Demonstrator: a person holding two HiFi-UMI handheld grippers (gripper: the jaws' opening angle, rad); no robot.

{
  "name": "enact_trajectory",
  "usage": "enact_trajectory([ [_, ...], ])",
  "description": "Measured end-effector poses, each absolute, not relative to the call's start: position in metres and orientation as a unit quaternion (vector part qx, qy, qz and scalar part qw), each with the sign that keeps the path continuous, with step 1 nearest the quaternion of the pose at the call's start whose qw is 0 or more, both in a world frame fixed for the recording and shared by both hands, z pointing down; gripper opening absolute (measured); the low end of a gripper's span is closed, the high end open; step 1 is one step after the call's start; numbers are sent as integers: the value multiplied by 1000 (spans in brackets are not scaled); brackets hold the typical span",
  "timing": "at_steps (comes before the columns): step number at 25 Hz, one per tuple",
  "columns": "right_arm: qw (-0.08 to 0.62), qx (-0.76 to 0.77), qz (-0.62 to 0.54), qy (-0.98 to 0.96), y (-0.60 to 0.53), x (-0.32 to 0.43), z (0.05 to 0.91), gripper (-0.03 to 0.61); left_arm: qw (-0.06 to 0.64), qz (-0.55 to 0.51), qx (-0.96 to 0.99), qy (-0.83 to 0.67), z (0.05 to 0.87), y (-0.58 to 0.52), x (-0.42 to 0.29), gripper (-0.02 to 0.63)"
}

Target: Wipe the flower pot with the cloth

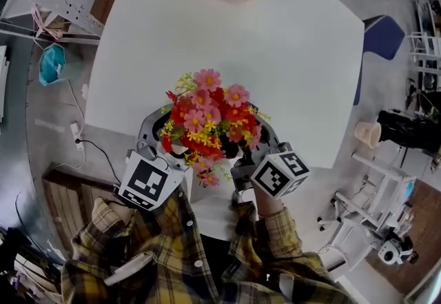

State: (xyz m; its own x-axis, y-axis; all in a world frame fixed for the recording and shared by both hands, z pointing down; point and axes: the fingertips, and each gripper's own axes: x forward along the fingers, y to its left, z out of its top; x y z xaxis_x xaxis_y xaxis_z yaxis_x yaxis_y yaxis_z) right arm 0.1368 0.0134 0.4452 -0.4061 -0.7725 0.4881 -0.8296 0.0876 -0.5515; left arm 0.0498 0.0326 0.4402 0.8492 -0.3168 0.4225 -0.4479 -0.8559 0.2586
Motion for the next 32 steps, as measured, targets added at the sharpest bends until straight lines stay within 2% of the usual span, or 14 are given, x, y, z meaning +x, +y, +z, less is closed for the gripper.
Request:
enact_trajectory([
  [15, 123, 437, 398, -797, -34, 141, 451, 17, 124, 227, 964, -65, 449, 11, 51, 371],
  [21, 137, 416, 399, -806, -70, 155, 455, 15, 65, 269, 961, -15, 455, -13, 60, 348],
  [32, 220, 300, 368, -852, -107, 160, 456, 15, 70, 257, 964, -19, 455, -36, 73, 345],
])
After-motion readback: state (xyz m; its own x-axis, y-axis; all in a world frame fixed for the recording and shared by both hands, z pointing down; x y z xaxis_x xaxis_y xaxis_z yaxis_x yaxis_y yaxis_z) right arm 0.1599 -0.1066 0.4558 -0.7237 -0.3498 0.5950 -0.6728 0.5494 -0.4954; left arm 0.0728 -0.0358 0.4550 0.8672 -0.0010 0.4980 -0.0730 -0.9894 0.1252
